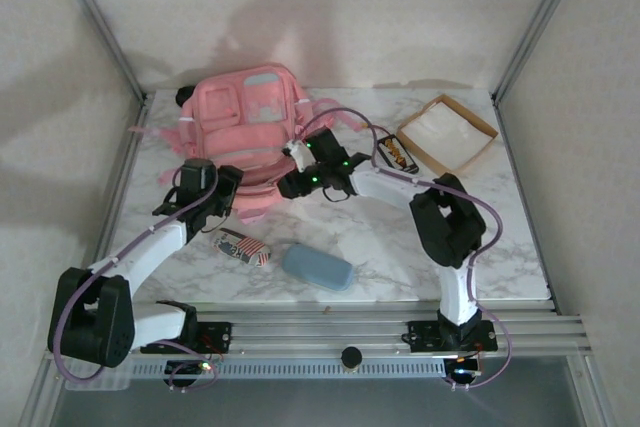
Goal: Pack the student bag
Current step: Zip the student bag at the middle-left of the table.
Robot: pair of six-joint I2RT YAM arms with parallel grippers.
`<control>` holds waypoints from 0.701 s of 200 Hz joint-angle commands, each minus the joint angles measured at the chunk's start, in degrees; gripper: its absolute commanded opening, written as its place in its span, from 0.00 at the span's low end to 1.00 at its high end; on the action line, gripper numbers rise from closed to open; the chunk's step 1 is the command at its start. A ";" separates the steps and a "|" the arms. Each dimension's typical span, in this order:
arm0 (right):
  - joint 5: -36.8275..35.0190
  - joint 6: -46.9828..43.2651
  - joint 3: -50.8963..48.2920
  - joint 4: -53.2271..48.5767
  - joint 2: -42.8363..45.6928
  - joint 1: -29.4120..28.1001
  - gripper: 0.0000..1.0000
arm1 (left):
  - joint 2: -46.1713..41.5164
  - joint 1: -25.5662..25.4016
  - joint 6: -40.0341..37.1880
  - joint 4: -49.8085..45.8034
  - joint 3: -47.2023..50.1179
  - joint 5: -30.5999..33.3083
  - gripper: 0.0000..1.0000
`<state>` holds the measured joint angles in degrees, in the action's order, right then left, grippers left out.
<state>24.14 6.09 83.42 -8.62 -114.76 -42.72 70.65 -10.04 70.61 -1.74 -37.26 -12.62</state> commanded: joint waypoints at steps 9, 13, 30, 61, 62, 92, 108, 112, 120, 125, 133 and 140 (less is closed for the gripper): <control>4.33 -4.53 5.83 -3.50 -4.44 0.06 0.46 | 0.31 -0.09 1.11 0.72 0.17 1.00 0.64; 4.38 -4.65 6.04 -3.58 -4.64 0.09 0.47 | 0.32 -0.15 1.03 0.78 0.17 1.10 0.64; 3.92 -5.12 7.77 -4.47 -6.32 0.24 0.51 | 0.60 -0.14 0.91 0.90 0.25 1.28 0.64; 5.53 -6.21 11.15 -7.66 -9.51 0.08 0.51 | 1.72 -0.24 1.34 1.38 0.67 1.25 0.64; 5.51 -6.23 11.15 -7.69 -9.60 0.04 0.51 | 1.75 -0.24 1.31 1.51 0.73 1.22 0.64; 3.60 -7.56 10.90 -10.04 -9.57 0.04 0.51 | 2.86 -0.10 0.61 1.41 0.57 1.51 0.64; 2.81 -7.06 8.57 -8.86 -7.26 0.42 0.53 | 3.17 -0.15 0.23 1.20 0.49 1.72 0.64; 2.76 -6.75 7.74 -8.00 -6.64 0.52 0.53 | 3.25 -0.15 0.15 1.40 0.52 1.65 0.64; 2.53 -6.66 7.16 -7.35 -6.21 0.53 0.52 | 3.50 -0.14 0.19 1.49 0.59 1.64 0.64; 2.50 -6.93 7.59 -8.13 -6.80 0.49 0.53 | 3.65 -0.13 0.31 1.47 0.52 1.64 0.64; 2.62 -7.45 8.92 -10.08 -8.42 0.55 0.55 | 3.74 -0.15 0.32 1.77 0.46 1.64 0.64; 2.75 -7.81 9.67 -11.14 -9.90 0.59 0.55 | 3.91 -0.18 0.40 2.00 0.52 1.64 0.64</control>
<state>27.22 -0.47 92.25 -14.61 -123.22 -42.57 73.84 -10.04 70.74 -1.02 -37.26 -12.36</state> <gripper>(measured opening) 0.543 0.639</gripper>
